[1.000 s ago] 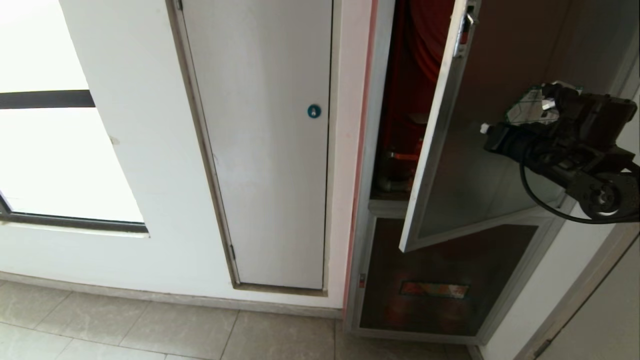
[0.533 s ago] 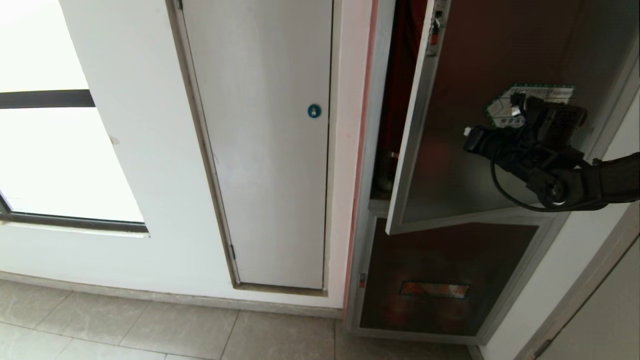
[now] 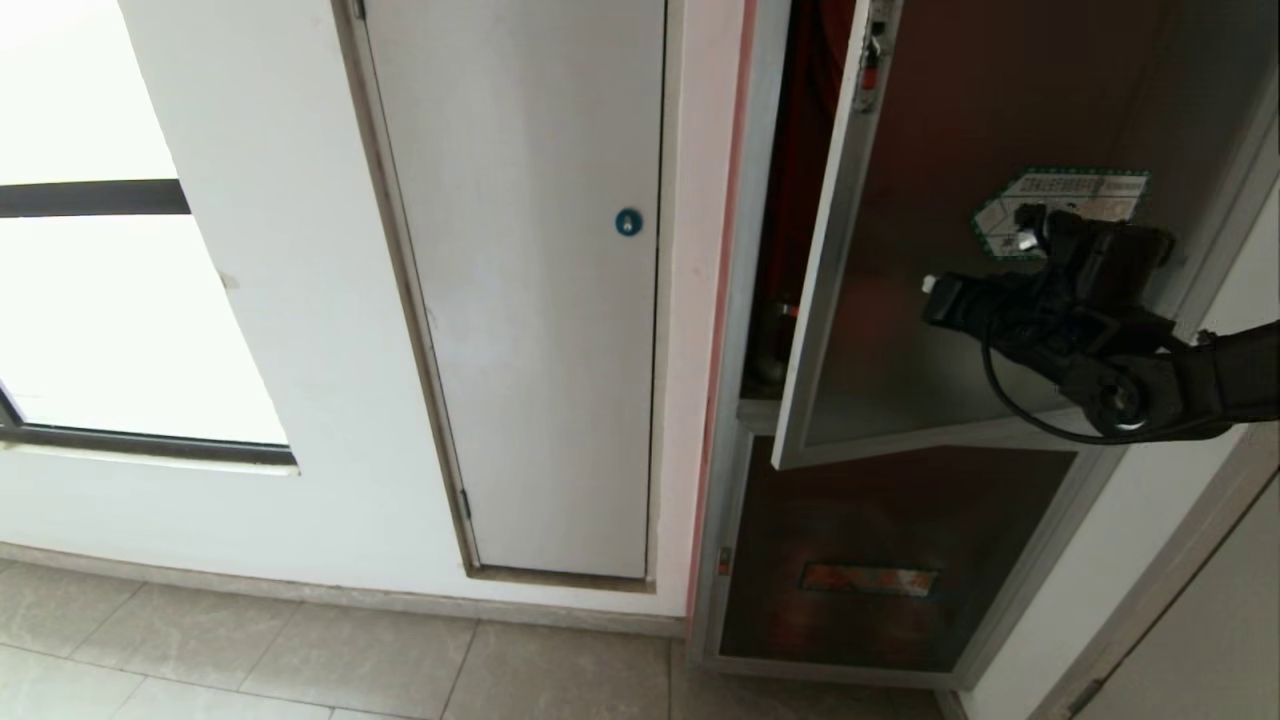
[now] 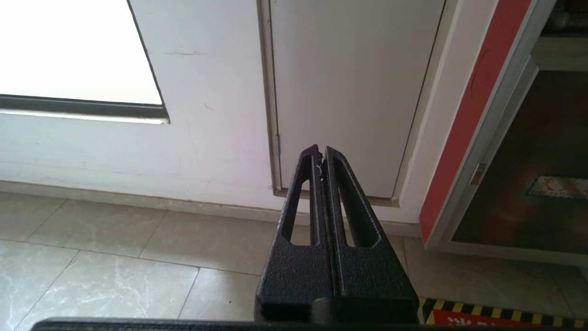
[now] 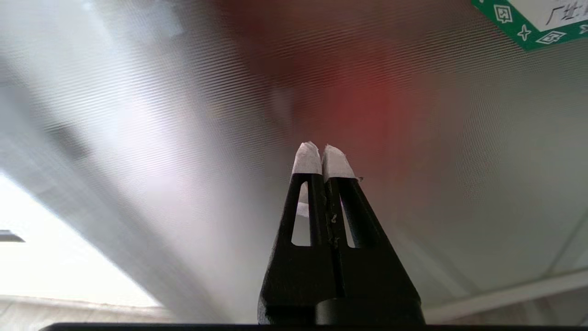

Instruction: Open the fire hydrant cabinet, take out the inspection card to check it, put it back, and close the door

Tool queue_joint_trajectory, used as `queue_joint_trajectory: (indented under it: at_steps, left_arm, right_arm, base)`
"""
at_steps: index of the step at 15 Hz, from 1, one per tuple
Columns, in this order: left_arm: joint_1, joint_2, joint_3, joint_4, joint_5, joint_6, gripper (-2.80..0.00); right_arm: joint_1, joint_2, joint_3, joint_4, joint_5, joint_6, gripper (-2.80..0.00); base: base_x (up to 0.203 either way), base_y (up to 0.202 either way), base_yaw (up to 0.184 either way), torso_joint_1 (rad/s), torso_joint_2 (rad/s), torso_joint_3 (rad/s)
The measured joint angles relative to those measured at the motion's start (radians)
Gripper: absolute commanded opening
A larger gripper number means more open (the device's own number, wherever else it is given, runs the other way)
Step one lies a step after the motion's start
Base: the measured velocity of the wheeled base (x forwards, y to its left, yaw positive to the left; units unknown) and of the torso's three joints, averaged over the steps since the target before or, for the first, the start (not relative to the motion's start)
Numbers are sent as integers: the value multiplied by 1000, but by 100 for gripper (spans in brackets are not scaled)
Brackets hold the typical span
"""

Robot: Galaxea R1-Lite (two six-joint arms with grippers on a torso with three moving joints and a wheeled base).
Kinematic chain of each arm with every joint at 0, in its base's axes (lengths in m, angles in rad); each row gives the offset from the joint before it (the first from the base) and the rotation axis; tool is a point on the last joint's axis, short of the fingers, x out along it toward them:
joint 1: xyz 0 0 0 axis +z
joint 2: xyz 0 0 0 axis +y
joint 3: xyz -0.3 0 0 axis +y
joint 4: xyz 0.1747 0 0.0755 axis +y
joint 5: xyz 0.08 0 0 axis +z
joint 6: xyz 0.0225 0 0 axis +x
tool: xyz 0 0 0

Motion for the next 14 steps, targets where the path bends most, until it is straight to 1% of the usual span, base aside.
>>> queue_joint_trajectory:
  at_steps: [2, 6, 8, 10, 12, 14]
  left_arm:
    - [0, 0, 0, 0, 0, 0, -280]
    - [0, 0, 0, 0, 0, 0, -280]
    - [0, 0, 0, 0, 0, 0, -280]
    - [0, 0, 0, 0, 0, 0, -280]
    - [0, 0, 0, 0, 0, 0, -280]
    - [0, 0, 0, 0, 0, 0, -280]
  right_arm:
    - [12, -79, 82, -3, 2, 0, -280]
    - [54, -307, 335, -5, 4, -12, -280]
    - [79, -443, 461, -6, 3, -37, -280]
    - [101, -582, 586, -4, -7, -86, -280]
    - [114, -714, 691, 0, -48, -146, -280]
    - [120, -836, 782, 17, -132, -195, -280]
  base:
    - [0, 0, 0, 0, 0, 0]
    - [0, 0, 0, 0, 0, 0]
    - [0, 0, 0, 0, 0, 0]
    - [0, 0, 0, 0, 0, 0]
    - [0, 0, 0, 0, 0, 0]
    - [0, 0, 0, 0, 0, 0]
